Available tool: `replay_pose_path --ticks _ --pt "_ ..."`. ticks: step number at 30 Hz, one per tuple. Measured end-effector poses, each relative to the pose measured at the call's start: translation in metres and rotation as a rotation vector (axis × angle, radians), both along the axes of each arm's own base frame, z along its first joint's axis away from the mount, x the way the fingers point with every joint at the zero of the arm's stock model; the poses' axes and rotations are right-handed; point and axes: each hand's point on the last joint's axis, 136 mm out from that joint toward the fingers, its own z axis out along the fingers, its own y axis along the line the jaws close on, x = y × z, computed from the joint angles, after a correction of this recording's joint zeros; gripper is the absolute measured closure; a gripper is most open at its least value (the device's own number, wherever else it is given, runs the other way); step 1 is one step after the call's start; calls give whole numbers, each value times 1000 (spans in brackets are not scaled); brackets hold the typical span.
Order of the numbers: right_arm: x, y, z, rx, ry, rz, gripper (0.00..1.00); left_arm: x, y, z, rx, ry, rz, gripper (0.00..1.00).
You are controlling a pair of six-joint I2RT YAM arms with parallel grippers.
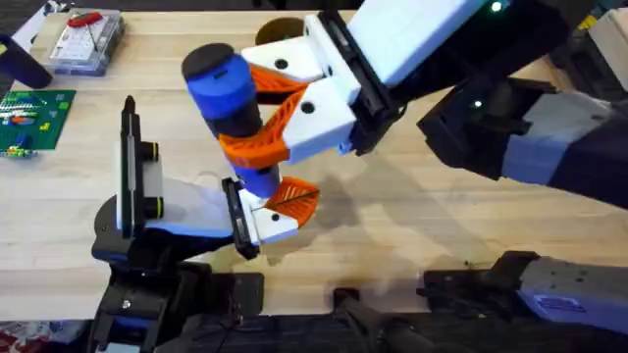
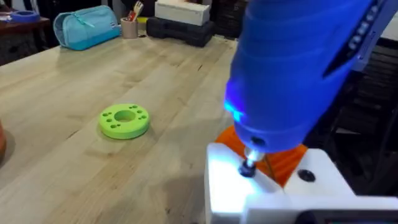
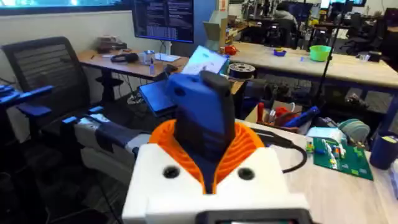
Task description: Pick up the gripper from the table and insert it into the empty holder that is missing its gripper. Then pick up a screw, insert it into the mounting hole, and use the screwdriver to tighten it. Finally, clean up the table by picking up the vegetable and placing it into the bucket.
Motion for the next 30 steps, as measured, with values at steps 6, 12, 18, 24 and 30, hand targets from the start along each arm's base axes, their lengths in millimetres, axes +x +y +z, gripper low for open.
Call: replay_pose_path --ticks 6,12,18,24,30 --pt "-1 2 0 0 4 0 961 0 0 0 0 0 0 986" --pt "-2 4 -3 -12 18 -1 961 -1 0 0 -1 4 -3 986" --pt "-1 4 -3 -10 12 -6 961 -1 0 0 -2 9 -3 986" --pt "-2 4 -1 4 -8 -4 959 0 0 0 -2 8 -3 986" --pt "-3 3 -1 5 -10 -2 960 0 0 0 -2 8 -3 986"
